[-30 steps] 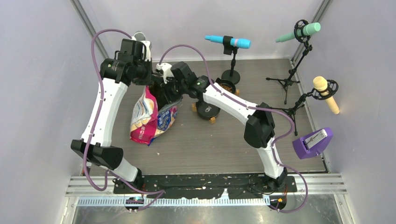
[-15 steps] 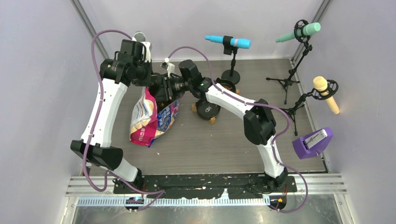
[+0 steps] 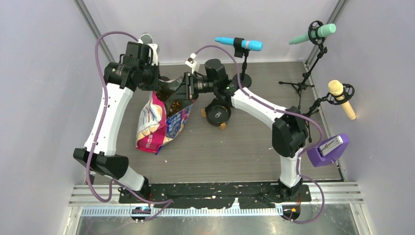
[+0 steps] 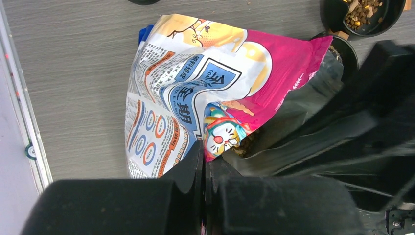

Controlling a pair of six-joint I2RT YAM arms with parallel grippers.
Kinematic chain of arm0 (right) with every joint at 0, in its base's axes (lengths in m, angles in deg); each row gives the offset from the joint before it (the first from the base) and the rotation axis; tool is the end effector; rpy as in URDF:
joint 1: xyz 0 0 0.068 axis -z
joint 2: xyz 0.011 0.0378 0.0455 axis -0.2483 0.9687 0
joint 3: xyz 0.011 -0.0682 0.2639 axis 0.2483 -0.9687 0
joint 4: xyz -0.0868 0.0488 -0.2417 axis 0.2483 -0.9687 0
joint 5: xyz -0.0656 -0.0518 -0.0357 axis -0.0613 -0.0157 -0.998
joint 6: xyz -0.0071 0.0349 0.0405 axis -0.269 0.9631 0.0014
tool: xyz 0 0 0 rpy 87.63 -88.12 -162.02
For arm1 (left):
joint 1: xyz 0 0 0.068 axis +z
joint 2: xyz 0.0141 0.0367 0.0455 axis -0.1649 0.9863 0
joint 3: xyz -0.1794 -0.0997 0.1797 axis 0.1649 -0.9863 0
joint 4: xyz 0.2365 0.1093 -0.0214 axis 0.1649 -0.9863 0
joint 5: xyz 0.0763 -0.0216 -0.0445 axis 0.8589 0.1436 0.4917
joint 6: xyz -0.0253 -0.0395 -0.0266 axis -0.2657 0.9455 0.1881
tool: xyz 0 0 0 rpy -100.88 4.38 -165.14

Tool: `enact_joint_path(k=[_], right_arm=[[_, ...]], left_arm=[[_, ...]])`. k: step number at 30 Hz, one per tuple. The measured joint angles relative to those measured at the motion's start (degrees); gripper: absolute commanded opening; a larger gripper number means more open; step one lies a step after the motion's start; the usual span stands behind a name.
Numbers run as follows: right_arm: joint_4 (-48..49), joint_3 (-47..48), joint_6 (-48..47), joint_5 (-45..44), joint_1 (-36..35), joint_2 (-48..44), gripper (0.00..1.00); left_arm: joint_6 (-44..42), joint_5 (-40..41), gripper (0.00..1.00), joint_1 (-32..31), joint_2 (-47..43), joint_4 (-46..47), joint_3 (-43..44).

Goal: Serve the pet food

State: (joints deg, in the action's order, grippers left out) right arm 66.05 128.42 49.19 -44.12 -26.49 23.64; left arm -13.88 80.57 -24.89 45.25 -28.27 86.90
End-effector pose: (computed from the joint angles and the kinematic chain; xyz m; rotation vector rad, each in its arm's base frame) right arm 0.3383 0.3258 0.3278 -0.6037 2.0072 1.6746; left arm 0.2781 -0.0746 0.4480 0.0523 2.3979 -0.1583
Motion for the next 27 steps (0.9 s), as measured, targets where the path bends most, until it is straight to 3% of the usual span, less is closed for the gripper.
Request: enact_joint_path(k=[12,27], right_arm=[[-1.49,-5.53,0.42,-4.79,6.38,-11.52,0.05],[21.92,-19.82,21.73,-0.52,11.43,-15.17,0.05]], left_arm=[[-0.11,0.81,0.00,1.16,-0.33,-0.37,-0.02],[-0.11,0.79,0.00,1.20,-1.25,-0.35,-0.85]])
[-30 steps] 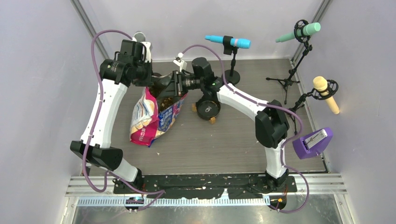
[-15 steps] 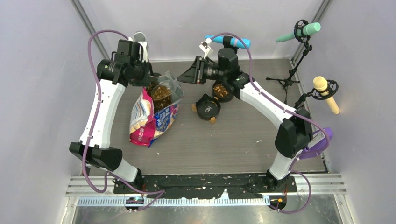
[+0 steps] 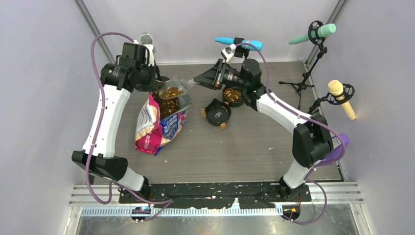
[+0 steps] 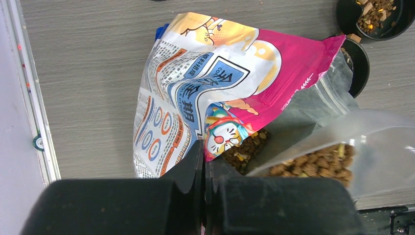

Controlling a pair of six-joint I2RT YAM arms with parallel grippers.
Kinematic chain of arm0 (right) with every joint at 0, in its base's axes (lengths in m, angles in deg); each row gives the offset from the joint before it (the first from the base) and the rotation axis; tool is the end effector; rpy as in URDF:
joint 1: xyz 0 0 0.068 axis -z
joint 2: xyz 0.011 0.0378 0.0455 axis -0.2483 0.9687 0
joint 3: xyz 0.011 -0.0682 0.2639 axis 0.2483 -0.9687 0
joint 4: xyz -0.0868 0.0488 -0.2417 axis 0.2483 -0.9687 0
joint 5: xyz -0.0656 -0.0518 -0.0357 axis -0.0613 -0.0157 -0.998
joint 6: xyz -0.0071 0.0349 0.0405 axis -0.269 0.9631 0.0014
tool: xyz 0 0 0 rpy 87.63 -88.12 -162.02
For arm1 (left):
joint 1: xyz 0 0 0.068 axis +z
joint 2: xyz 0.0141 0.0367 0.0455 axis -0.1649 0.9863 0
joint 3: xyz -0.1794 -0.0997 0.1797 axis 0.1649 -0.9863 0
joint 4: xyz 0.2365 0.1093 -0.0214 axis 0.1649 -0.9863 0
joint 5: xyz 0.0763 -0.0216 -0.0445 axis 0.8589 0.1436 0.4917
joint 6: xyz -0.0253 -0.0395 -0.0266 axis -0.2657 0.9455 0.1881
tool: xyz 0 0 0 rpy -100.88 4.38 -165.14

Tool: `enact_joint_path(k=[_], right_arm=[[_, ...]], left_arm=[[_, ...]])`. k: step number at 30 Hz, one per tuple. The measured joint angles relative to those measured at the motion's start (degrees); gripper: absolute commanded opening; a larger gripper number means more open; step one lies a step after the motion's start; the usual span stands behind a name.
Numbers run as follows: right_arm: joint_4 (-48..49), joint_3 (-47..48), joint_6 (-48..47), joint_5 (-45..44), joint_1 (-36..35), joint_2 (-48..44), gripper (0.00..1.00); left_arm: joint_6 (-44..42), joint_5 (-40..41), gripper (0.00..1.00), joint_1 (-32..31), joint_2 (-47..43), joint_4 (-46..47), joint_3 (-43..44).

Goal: Serve the pet food

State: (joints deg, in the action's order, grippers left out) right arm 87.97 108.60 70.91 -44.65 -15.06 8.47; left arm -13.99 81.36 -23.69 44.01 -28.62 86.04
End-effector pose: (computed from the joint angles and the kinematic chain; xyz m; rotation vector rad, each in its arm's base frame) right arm 0.3384 0.2194 0.3548 -0.1829 1.8401 1.8126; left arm 0.2733 -0.0666 0.4492 0.0230 2.3951 -0.1315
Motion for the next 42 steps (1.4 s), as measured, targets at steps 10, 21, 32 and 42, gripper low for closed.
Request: enact_joint_path(k=[10,21,32,42], right_arm=[[23.26,-8.87,20.00,0.94,5.11,-0.31,0.05],[26.34,-15.87,21.92,0.94,12.48,-8.61,0.05],[14.53,-26.49,8.72,-0.70,20.85,-16.39,0.05],[7.58,-34.62,-1.33,-2.64,25.22,-16.79,0.05]], left_arm=[[0.02,0.00,0.00,0.42,-0.07,0.00,-0.02],[0.00,0.00,0.00,0.48,-0.07,0.00,-0.02],[0.09,0.00,0.00,0.72,-0.52,0.46,-0.63],[0.11,0.02,0.00,0.72,-0.55,0.44,-0.63]])
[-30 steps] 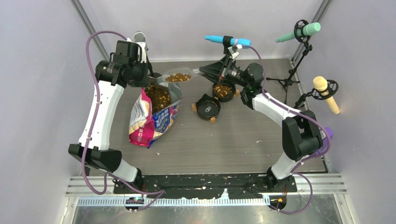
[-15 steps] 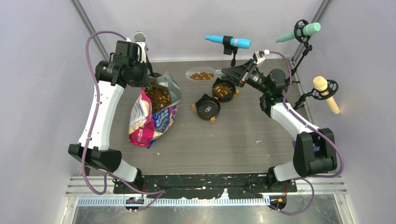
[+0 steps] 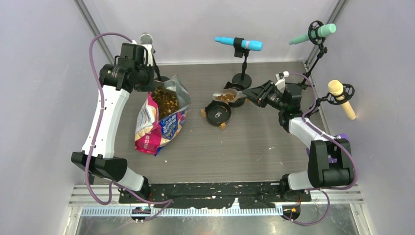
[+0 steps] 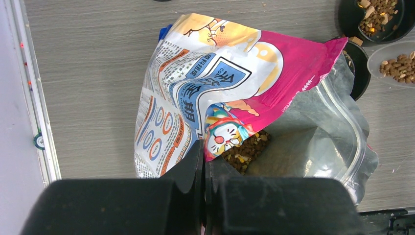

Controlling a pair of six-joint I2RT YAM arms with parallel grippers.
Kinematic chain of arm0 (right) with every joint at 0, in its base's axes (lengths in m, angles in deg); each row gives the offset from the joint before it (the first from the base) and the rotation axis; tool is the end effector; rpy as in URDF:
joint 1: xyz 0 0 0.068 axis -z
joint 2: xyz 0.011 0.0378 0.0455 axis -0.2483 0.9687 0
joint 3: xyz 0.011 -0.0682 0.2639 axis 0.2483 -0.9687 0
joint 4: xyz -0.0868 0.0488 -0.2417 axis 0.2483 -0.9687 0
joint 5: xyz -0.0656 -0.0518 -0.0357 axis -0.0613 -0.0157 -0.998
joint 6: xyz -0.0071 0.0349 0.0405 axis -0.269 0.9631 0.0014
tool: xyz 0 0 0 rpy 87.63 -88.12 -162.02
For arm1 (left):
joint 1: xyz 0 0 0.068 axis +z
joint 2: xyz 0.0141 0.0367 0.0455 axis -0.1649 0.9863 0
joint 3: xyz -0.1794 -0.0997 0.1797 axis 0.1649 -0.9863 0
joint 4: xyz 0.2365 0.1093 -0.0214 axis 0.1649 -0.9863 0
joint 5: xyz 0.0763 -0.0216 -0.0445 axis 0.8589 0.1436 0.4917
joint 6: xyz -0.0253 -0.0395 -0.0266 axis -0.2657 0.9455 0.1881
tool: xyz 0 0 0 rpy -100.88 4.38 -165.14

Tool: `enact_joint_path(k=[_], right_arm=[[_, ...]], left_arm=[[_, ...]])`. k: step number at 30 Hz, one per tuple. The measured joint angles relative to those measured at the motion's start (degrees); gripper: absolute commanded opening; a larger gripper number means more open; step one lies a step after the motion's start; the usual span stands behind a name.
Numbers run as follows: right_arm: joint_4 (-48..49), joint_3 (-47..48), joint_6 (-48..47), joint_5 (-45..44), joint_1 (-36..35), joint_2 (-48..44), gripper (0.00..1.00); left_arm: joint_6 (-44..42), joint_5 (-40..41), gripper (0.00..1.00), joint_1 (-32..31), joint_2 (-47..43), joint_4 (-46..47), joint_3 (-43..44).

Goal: Serve the pet food

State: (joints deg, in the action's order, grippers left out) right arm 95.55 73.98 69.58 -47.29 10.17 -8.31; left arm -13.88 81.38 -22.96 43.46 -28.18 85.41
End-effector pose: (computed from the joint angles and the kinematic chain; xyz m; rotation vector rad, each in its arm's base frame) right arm 0.3031 0.0459 0.2598 0.3602 1.8454 1.4596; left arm 0.2723 -0.0627 0.4492 0.0050 2.3886 -0.1276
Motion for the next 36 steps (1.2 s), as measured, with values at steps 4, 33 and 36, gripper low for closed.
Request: enact_joint_path(k=[4,33,36], right_arm=[[-5.14,-0.11,-6.67,-1.90,1.38,-0.13,0.05],[-43.10,16.44,-39.10,-31.63,-12.79,-2.16,0.05],[-44.17,17.44,-40.13,-33.14,-13.73,-2.27,0.05]], left_arm=[[0.00,0.02,0.00,0.00,0.00,0.00,0.00],[0.02,-0.02,0.00,0.11,0.00,0.00,0.00],[0.04,-0.02,0.00,0.11,0.00,0.00,0.00]])
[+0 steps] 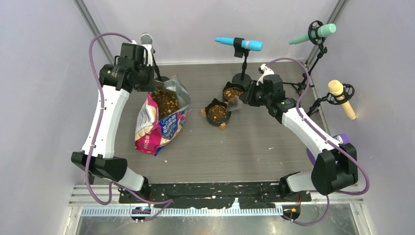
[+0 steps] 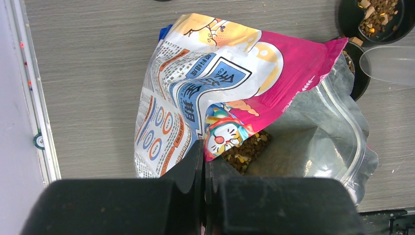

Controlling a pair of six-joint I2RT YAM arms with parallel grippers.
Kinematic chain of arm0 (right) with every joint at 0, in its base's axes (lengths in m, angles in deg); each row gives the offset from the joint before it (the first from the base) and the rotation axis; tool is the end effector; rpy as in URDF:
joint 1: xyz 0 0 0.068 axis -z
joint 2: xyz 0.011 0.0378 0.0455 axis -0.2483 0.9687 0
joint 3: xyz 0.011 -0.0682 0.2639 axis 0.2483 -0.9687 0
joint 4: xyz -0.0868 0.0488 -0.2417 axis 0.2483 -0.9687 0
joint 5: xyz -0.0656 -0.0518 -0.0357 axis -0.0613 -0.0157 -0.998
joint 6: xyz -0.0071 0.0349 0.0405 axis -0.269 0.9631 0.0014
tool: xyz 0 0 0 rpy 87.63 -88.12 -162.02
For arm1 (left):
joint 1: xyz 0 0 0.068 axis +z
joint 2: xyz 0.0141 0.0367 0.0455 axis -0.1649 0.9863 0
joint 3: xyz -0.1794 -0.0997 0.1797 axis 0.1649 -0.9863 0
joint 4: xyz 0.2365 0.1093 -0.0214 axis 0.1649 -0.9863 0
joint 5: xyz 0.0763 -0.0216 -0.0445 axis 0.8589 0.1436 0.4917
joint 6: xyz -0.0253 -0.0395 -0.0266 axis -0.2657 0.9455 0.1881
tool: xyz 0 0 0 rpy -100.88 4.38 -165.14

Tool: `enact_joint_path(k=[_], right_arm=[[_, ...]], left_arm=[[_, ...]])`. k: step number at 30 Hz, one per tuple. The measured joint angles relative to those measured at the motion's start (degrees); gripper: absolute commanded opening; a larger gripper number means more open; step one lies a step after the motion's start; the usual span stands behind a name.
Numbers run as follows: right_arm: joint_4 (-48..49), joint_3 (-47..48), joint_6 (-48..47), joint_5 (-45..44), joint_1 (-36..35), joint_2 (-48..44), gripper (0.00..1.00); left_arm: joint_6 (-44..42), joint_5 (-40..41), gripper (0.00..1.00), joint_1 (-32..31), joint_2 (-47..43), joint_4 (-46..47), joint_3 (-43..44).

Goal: Serve the pet food

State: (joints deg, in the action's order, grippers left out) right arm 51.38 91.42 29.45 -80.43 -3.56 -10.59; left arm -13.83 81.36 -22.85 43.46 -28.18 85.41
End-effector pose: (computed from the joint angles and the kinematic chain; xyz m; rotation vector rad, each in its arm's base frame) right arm 0.2944 0.1007 0.2966 0.0228 2.1482 0.5868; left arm 0.2725 -0.0622 0.4492 0.0018 2.3887 -0.1275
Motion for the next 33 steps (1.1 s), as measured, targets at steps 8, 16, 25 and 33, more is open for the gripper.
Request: enact_joint_path(k=[8,16,25,33], right_arm=[[-4.59,4.72,-0.26,1.64,-0.50,-0.66,0.05],[-2.47,16.63,1.95,14.51,-0.52,-1.20,0.05],[2.99,23.37,4.09,26.40,-8.79,-1.79,0.05],[-2.89,35.91,-2.80,21.03,-21.31,5.22,0.05]], left_arm=[[0.07,-0.04,0.00,0.00,0.02,0.00,0.00],[0.13,-0.04,0.00,0.00,0.02,0.00,0.00],[0.28,-0.50,0.00,0.00,-0.02,0.15,-0.17],[0.76,-1.03,0.00,0.00,-0.39,0.61,-0.76]])
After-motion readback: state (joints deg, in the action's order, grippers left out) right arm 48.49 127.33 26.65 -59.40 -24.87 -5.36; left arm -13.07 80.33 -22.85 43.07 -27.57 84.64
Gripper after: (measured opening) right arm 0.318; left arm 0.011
